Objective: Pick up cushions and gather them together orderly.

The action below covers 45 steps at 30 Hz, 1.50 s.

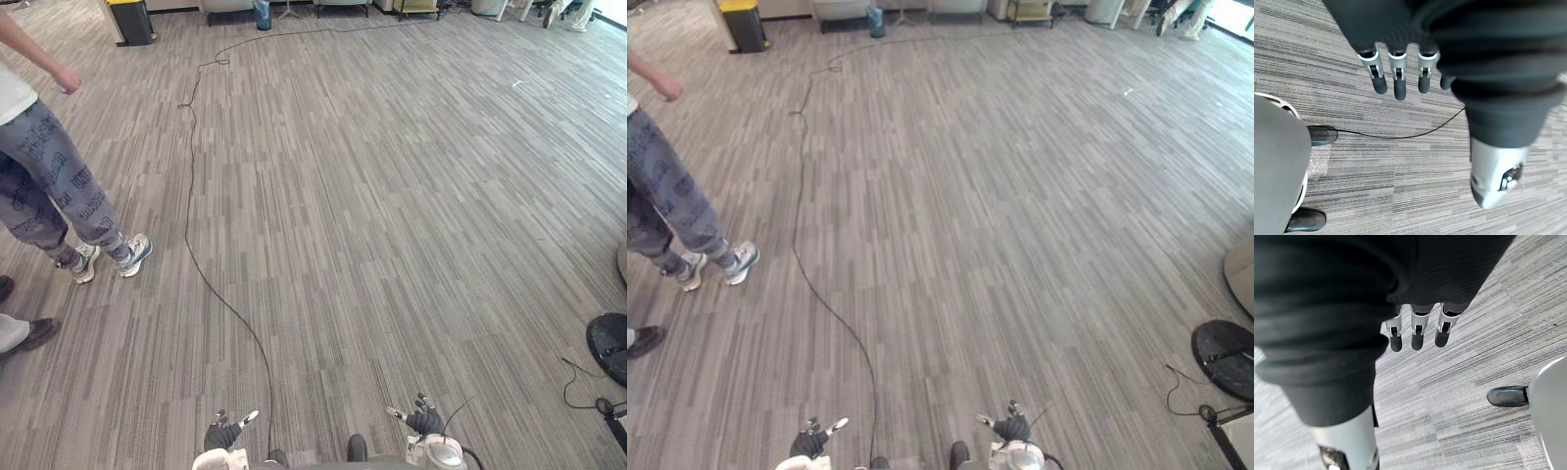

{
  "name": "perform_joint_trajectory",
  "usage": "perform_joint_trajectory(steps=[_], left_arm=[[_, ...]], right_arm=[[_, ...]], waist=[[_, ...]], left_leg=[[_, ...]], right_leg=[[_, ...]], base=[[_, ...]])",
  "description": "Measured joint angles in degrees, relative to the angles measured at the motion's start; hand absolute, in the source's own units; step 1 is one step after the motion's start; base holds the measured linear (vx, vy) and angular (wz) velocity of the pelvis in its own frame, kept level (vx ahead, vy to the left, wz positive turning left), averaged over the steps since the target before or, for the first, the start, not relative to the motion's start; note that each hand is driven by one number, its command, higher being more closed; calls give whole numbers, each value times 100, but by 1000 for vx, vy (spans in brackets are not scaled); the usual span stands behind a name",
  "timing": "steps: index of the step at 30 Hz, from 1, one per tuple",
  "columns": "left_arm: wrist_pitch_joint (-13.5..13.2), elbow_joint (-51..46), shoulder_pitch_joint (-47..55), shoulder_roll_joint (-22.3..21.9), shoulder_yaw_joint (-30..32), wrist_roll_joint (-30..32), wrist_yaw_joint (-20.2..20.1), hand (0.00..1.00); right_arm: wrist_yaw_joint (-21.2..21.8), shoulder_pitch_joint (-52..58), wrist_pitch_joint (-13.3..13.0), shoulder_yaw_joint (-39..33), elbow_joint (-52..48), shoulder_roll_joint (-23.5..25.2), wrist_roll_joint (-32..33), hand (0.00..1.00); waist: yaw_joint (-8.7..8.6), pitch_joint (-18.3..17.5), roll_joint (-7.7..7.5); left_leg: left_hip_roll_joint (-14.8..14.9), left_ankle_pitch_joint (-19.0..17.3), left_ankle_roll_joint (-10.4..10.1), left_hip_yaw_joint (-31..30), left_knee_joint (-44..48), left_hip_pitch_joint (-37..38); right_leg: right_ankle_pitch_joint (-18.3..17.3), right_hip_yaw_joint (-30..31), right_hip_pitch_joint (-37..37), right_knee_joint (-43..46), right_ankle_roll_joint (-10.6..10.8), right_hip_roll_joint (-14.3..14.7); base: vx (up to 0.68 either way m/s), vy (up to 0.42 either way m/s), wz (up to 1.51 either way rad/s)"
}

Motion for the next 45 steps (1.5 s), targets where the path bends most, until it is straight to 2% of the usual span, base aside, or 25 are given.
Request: perform_joint_trajectory(steps=[7,18,34,35,36,37,39,41,42,43,44,45], left_arm=[[28,50,-27,-112,361,171,-116,0],[158,234,-181,-112,369,403,-217,0],[255,427,-359,-54,376,521,-214,0],[259,425,-380,-30,401,529,-214,0],[263,395,-403,-1,449,528,-213,0],[266,308,-408,0,525,528,-212,0],[280,158,-419,-68,787,527,-217,0],[281,-83,-439,-165,1068,491,-208,0],[279,-193,-438,-171,1115,479,-210,0],[275,-246,-426,-184,1103,476,-210,0],[263,-298,-420,-207,1104,427,-215,0],[257,-312,-423,-213,1102,415,-217,0]], right_arm=[[57,-14,170,-387,171,32,-3,0],[121,-78,227,-821,394,127,-2,0],[119,-229,285,-844,606,127,0,0],[115,-229,285,-851,597,133,4,0],[114,-230,285,-869,575,157,4,0],[114,-229,285,-912,546,218,4,0],[108,-165,280,-1030,343,237,21,0],[110,-168,288,-1001,274,241,33,0],[105,-164,293,-992,183,231,31,0],[103,-146,292,-987,148,227,31,0],[99,-146,298,-955,141,215,23,0],[98,-152,308,-947,140,208,21,0]], waist=[[16,19,22],[41,17,20],[40,48,-30],[40,77,-73],[42,107,-123],[53,124,-138],[44,218,-92],[62,354,-61],[70,430,-76],[96,424,-60],[133,427,-59],[154,427,-68]], left_leg=[[-1,-13,-13,-18,-2,25],[-17,3,3,-130,-41,11],[-11,-1,-1,-174,-7,-169],[7,-68,-16,-178,123,-242],[56,-231,-30,-187,470,-413],[150,-464,-50,-192,967,-648],[531,-943,-6,-31,2522,-1322],[971,-926,123,190,4119,-1939],[1203,-885,262,282,4835,-2236],[1277,-967,265,354,4988,-2318],[1347,-1104,180,507,4892,-2475],[1315,-1111,165,584,4660,-2615]], right_leg=[[-20,-154,43,0,28,-3],[-65,-335,45,-6,30,-20],[-89,-476,-22,-2,22,-20],[-131,-509,-22,-1,-26,-29],[-177,-544,-30,10,-4,-42],[-292,-609,-86,112,-84,-51],[-531,-788,-188,422,-109,-13],[-762,-902,-113,665,-156,12],[-869,-944,29,708,-183,15],[-929,-948,66,737,-177,-12],[-1010,-946,79,772,-142,-103],[-1018,-937,94,771,-134,-193]], base=[[20,-19,3],[-43,-33,6],[-9,-20,2],[-56,-44,7],[-31,-51,9],[-12,-62,13],[-12,-46,24],[-11,-12,33],[58,32,25],[199,107,17],[190,114,8],[239,133,7]])
